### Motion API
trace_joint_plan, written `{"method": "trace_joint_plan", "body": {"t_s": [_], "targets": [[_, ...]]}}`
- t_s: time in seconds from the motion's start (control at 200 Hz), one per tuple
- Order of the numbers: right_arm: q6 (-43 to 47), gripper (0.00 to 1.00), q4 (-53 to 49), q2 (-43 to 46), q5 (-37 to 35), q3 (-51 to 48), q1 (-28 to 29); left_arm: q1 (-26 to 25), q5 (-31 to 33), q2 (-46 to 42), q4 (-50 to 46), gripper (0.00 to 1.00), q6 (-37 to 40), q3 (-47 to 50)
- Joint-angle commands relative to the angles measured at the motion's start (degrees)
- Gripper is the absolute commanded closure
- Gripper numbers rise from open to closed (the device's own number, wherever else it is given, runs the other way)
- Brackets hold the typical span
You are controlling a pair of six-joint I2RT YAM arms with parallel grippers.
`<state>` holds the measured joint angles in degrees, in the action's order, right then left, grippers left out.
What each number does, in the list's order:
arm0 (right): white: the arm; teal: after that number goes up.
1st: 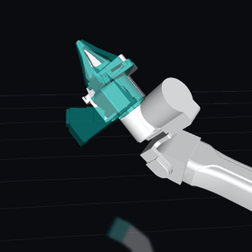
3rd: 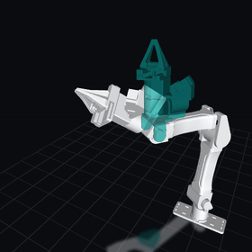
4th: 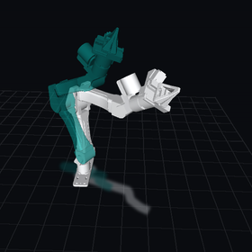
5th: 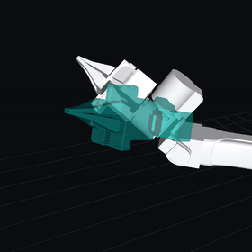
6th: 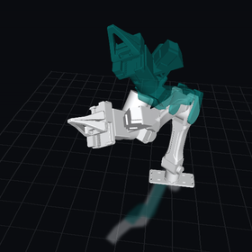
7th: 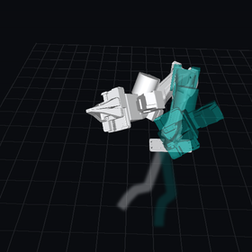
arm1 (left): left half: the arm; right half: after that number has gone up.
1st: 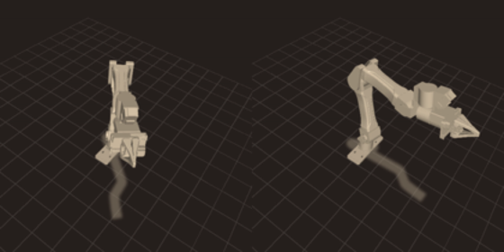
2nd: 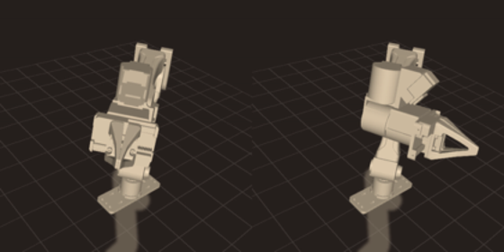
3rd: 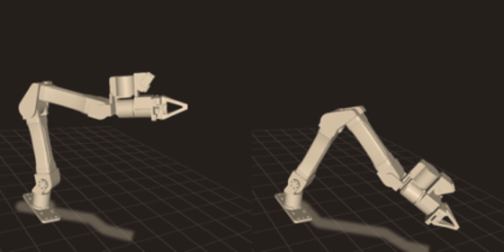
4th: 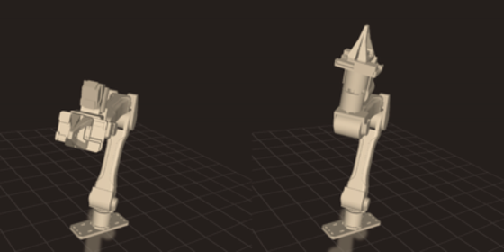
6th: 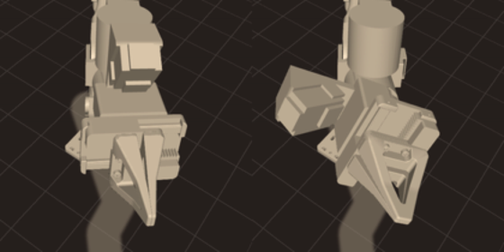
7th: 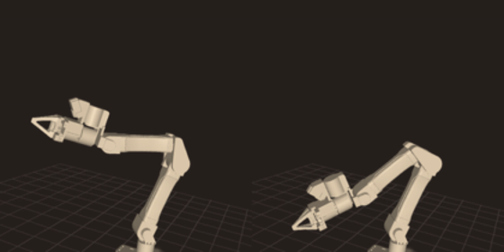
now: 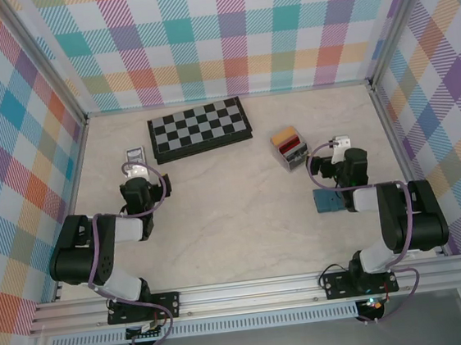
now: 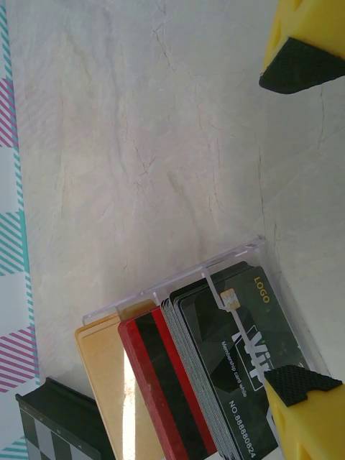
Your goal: Put the credit cards into the card holder
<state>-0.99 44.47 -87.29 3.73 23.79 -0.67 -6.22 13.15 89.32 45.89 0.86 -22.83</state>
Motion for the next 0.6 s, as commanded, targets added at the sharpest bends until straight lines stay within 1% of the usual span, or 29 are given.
{"method": "trace_joint_plan", "body": {"t_s": [0.0,0.595], "targets": [[0.64,0.00,-0.08,-0.14,1.13,0.90,0.01,0.59,0.83,0.29,2.19,0.00,-0.83,-0.29],[0.63,0.00,0.04,-0.14,1.14,0.82,-0.02,0.59,0.88,0.21,2.27,0.00,-0.74,-0.25]]}}
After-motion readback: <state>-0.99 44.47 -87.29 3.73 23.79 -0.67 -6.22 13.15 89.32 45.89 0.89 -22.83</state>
